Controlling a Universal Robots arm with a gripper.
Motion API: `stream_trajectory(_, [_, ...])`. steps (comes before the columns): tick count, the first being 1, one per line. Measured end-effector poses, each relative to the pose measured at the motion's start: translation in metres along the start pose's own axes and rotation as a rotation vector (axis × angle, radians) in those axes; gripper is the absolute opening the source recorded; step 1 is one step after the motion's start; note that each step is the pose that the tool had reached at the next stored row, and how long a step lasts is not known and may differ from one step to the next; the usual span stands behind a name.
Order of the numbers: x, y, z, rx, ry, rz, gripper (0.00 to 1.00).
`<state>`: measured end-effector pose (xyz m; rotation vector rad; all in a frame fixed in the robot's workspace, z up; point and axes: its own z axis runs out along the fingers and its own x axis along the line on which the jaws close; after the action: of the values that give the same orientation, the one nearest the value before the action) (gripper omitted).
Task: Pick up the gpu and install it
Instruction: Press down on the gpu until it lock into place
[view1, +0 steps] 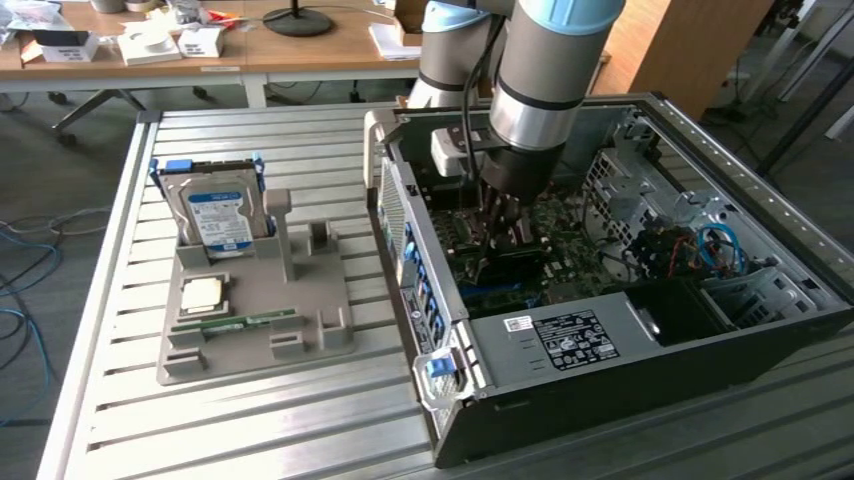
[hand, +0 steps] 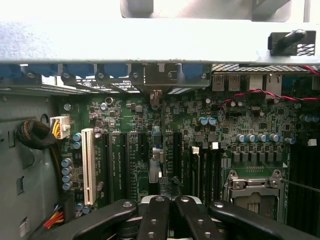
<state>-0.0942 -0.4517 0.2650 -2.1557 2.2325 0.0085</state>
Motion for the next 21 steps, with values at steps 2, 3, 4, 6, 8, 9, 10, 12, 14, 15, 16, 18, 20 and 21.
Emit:
stream_trajectory(2, [0.0001, 0.0, 0.0, 0.0001, -0.0003, 0.0, 0.11])
stream_trajectory(3, [0.0001, 0.0, 0.0, 0.0, -0.0003, 0.0, 0.11])
stream_trajectory(4, [0.0001, 0.0001, 0.0001, 0.0, -0.0003, 0.0, 0.11])
stream_trajectory(6, [0.0001, 0.0001, 0.0001, 0.0001, -0.0007, 0.0, 0.11])
stream_trajectory(8, [0.0003, 0.0002, 0.0, 0.0001, -0.0019, 0.0, 0.11])
stream_trajectory(9, [0.0003, 0.0003, 0.0001, 0.0001, -0.0026, 0.0, 0.11])
stream_trajectory(10, [0.0003, 0.0004, 0.0001, 0.0001, -0.0035, 0.0, 0.11])
stream_trajectory(12, [0.0006, 0.0005, 0.0, 0.0001, -0.0063, 0.0, 0.11])
stream_trajectory(14, [0.0009, 0.0006, 0.0001, 0.0004, -0.0105, 0.0, 0.11])
stream_trajectory(15, [0.0011, 0.0007, 0.0, 0.0005, -0.0128, 0.0, 0.11])
stream_trajectory(16, [0.0013, 0.0008, 0.0001, 0.0005, -0.015, 0.0, 0.11])
stream_trajectory(18, [0.0016, 0.001, 0.0, 0.0006, -0.0187, 0.0, 0.11])
stream_trajectory(20, [0.0018, 0.0011, 0.0, 0.0007, -0.0204, 0.0, 0.11])
stream_trajectory(21, [0.0018, 0.0012, 0.0, 0.0008, -0.0208, 0.0, 0.11])
